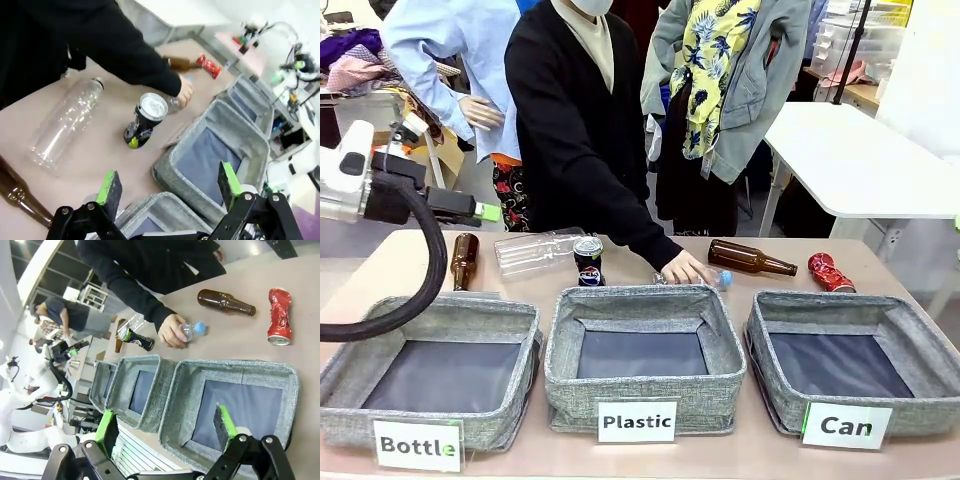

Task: Sort the can waste into the basket.
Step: Pick up the can waste from the table and place it in the right Fabric basket.

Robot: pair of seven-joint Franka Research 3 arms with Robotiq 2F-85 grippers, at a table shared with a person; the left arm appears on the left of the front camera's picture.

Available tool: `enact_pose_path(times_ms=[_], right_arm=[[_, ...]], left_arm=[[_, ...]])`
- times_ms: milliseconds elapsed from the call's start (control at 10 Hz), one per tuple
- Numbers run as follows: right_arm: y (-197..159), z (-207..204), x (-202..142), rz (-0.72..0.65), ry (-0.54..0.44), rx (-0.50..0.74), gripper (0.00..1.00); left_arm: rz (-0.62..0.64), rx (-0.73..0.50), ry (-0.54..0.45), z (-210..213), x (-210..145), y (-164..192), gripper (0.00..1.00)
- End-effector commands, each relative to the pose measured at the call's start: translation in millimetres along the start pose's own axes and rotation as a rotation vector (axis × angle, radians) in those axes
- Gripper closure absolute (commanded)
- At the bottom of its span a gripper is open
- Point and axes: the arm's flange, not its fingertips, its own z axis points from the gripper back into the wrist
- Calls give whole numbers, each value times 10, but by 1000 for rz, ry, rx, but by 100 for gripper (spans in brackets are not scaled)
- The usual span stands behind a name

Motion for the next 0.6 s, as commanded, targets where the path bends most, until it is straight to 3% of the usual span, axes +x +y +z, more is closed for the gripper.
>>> enact_pose_path(times_ms=[0,200,500], right_arm=[[-20,-20,-21,21,6,-8,0],[-20,-20,-21,21,6,-8,0],[-20,-20,-21,21,6,-8,0]], left_arm=[[-117,52,78,-377,213,255,0],[-275,-28,59,-658,410,413,0],[-370,-68,-34,-738,393,443,0]])
